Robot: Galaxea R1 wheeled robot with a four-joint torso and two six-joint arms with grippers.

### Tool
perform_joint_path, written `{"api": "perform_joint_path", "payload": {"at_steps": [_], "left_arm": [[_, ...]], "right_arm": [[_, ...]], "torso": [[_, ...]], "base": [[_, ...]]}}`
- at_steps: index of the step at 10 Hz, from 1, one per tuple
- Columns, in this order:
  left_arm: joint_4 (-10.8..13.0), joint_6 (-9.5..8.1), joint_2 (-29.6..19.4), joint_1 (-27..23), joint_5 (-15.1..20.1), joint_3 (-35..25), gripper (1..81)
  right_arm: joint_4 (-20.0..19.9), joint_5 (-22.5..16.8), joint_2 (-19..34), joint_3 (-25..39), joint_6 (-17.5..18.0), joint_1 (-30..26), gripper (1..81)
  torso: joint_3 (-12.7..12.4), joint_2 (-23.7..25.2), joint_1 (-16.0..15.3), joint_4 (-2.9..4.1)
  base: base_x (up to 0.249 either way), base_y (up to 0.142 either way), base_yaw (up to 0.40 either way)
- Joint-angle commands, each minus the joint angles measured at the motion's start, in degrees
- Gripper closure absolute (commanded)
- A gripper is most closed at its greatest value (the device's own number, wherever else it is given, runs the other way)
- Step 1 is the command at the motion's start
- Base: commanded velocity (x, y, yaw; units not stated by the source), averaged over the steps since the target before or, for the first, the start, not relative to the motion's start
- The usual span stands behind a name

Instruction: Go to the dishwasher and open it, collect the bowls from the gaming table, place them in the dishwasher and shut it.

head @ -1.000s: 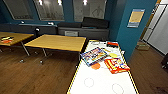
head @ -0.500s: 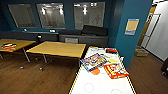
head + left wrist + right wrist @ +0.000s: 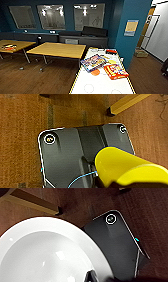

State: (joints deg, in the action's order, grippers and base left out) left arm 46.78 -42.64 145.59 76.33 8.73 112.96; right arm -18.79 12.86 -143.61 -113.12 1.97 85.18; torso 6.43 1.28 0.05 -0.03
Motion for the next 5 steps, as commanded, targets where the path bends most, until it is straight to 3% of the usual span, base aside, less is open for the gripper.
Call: {"api": "perform_joint_path", "payload": {"at_steps": [1,5], "left_arm": [[-0.88,-1.21,2.77,-1.05,-4.93,9.97,81.1],[-2.83,-1.65,8.58,2.02,-7.59,20.46,81.1]], "right_arm": [[2.61,-4.51,-2.92,-6.38,-0.13,-1.36,81.1],[2.97,-6.27,-4.61,-8.69,-0.04,-1.71,81.1]], "torso": [[0.0,0.0,-0.05,0.0],[-0.02,0.0,-0.05,0.0]], "base": [[0.0,0.0,0.0],[0.0,0.0,0.0]]}}
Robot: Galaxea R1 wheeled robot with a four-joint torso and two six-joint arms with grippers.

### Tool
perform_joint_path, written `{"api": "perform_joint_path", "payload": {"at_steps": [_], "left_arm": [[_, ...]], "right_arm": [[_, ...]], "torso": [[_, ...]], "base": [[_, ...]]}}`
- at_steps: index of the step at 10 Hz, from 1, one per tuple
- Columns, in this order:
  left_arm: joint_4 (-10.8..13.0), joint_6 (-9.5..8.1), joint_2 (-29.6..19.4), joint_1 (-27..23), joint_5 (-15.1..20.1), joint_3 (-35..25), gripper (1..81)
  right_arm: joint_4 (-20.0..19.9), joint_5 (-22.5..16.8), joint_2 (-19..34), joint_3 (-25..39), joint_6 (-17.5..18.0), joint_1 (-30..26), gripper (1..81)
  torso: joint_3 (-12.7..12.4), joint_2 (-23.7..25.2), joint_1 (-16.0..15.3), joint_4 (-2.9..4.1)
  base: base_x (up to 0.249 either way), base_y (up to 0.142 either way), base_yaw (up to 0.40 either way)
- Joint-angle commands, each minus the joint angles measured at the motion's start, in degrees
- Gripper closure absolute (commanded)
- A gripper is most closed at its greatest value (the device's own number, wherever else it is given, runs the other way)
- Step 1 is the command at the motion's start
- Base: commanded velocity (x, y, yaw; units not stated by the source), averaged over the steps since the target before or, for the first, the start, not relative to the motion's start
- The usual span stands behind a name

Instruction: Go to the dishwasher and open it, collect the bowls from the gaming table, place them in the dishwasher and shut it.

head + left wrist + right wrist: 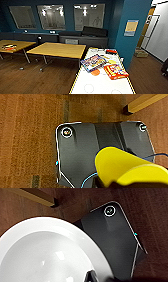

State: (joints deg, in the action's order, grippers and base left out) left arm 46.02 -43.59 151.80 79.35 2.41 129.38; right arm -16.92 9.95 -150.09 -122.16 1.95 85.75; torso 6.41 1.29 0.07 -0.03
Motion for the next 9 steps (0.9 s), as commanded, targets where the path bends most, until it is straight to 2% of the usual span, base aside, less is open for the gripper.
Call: {"api": "perform_joint_path", "payload": {"at_steps": [1,2,3,4,5,6,7,8,9], "left_arm": [[-2.86,-0.7,2.64,-0.03,-1.27,4.13,81.1],[-6.55,0.52,3.6,0.59,-0.48,4.22,81.1],[-9.17,4.09,4.65,1.29,0.83,5.26,81.1],[-15.13,9.72,5.88,1.82,1.36,7.11,81.1],[-22.9,17.66,7.47,2.44,1.63,10.02,81.1],[-29.32,23.9,9.32,2.53,1.8,13.44,81.1],[-32.56,27.24,11.24,2.7,2.16,17.02,81.1],[-31.96,27.33,11.52,2.7,2.16,18.1,81.1],[-31.27,28.29,11.51,2.71,1.72,17.84,81.1]], "right_arm": [[1.1,-3.36,1.79,0.18,0.07,-2.37,81.1],[1.01,-3.36,1.79,0.1,0.07,-2.38,81.1],[1.02,-3.36,1.7,-0.08,0.07,-2.37,81.1],[1.01,-3.44,1.35,-0.69,0.07,-2.46,81.1],[1.01,-3.97,1.17,-1.23,0.07,-2.46,81.1],[1.01,-4.06,0.91,-1.58,0.07,-2.46,81.1],[1.01,-4.06,0.64,-1.93,0.07,-2.46,81.1],[1.1,-4.06,0.47,-2.02,0.07,-2.46,81.1],[1.1,-4.06,0.38,-2.19,0.07,-2.29,81.1]], "torso": [[0.0,0.0,-0.07,0.0],[0.0,0.0,-0.07,0.0],[0.0,0.0,-0.07,0.0],[0.0,0.0,-0.07,0.0],[0.0,0.0,-0.07,0.0],[0.0,0.02,-0.07,0.0],[0.0,0.02,-0.07,0.0],[0.0,0.02,-0.07,0.0],[0.0,0.02,-0.07,0.0]], "base": [[0.0,0.0,0.0],[0.0,0.0,0.0],[0.0,0.0,0.0],[0.0,0.0,0.0],[0.0,0.0,0.0],[0.0,0.0,0.0],[0.0,0.0,0.0],[0.0,0.0,0.0],[0.0,0.0,0.0]]}}
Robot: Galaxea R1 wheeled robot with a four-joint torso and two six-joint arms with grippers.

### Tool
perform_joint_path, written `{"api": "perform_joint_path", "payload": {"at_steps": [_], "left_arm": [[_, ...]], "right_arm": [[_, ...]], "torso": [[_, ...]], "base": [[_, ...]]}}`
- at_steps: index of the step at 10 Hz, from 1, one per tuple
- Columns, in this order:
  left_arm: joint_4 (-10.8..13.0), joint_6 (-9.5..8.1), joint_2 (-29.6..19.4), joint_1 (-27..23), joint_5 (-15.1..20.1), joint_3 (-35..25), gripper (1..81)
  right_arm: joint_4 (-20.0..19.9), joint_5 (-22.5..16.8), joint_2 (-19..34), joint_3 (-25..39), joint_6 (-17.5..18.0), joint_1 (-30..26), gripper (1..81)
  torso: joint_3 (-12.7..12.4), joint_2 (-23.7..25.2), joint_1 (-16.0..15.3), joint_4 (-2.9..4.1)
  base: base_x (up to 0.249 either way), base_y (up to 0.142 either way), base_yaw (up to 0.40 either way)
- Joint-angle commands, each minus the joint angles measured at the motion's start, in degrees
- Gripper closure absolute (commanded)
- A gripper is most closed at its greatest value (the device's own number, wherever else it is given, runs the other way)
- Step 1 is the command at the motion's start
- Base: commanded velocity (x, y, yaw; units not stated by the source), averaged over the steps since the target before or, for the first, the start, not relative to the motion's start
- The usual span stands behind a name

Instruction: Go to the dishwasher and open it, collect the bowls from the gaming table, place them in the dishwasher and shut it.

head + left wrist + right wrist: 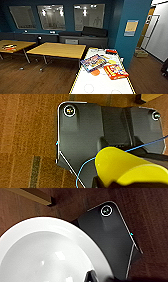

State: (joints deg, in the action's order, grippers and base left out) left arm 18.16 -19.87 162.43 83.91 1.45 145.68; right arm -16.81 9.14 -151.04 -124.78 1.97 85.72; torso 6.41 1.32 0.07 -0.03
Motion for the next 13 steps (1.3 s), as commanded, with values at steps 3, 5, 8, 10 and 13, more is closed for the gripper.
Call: {"api": "perform_joint_path", "payload": {"at_steps": [3,5,8,10,13], "left_arm": [[-1.03,5.19,0.8,-1.77,1.98,1.55,81.1],[-0.85,5.19,2.11,-1.6,0.92,2.24,81.1],[-0.94,5.19,4.31,-1.59,0.92,5.23,81.1],[-0.94,5.19,4.58,-1.59,0.92,5.85,81.1],[-0.94,5.19,4.84,-1.59,0.92,5.85,81.1]], "right_arm": [[1.25,-3.25,0.9,-0.27,-0.13,-1.82,81.1],[1.86,-3.25,-0.25,-2.11,-0.13,-1.39,81.1],[2.92,-3.25,-2.27,-6.16,-0.13,-0.6,81.1],[3.45,-3.25,-3.86,-7.83,-0.13,-0.5,81.1],[4.15,-3.25,-4.47,-9.33,-0.13,-0.15,81.1]], "torso": [[0.0,0.0,-0.07,0.0],[0.0,0.0,-0.07,0.0],[0.0,0.02,-0.07,0.0],[0.0,0.02,-0.07,0.0],[0.0,-0.02,-0.13,0.0]], "base": [[0.0,0.0,0.0],[0.0,0.0,0.0],[0.0,0.0,0.0],[0.0,0.0,0.0],[-0.081,0.0,0.0]]}}
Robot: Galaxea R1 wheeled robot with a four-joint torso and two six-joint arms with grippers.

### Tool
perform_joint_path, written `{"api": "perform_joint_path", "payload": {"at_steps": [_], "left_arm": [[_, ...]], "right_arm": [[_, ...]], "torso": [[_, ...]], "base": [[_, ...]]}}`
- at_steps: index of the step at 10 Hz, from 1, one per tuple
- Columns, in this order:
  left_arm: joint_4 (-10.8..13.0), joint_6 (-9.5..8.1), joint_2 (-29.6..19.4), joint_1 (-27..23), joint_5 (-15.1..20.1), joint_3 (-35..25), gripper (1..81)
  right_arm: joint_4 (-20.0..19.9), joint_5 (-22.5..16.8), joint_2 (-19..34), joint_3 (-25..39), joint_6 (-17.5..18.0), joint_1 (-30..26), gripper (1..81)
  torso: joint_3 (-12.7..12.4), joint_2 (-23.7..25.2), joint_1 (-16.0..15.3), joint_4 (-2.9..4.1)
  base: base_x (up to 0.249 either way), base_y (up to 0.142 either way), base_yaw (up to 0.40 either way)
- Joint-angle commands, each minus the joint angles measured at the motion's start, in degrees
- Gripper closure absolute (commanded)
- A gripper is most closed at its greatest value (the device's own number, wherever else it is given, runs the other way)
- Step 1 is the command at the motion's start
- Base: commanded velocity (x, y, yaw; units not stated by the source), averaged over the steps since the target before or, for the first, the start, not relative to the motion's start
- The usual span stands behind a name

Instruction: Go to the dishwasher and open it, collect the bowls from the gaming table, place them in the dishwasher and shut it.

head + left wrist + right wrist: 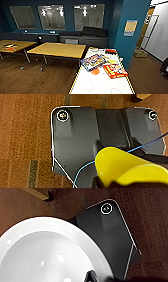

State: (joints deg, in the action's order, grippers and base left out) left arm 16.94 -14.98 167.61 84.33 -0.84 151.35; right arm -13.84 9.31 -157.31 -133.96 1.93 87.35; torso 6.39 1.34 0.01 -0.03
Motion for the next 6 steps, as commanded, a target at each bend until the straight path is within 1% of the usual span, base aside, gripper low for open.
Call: {"api": "perform_joint_path", "payload": {"at_steps": [1,4,6], "left_arm": [[0.28,0.3,-0.34,-1.93,3.21,0.18,81.1],[0.28,0.3,-0.08,-1.94,3.21,0.18,81.1],[0.28,0.3,-0.08,-2.02,3.21,0.18,81.1]], "right_arm": [[1.18,-3.42,1.8,-0.58,-0.08,-1.6,81.1],[1.27,-3.42,0.75,-1.81,-0.08,-1.34,81.1],[2.15,-3.42,-0.4,-2.96,-0.08,-1.16,81.1]], "torso": [[0.0,0.0,-0.01,0.0],[0.0,0.0,-0.01,0.0],[0.0,0.0,-0.01,0.0]], "base": [[-0.103,0.0,0.0],[-0.107,0.0,0.0],[-0.112,0.0,0.0]]}}
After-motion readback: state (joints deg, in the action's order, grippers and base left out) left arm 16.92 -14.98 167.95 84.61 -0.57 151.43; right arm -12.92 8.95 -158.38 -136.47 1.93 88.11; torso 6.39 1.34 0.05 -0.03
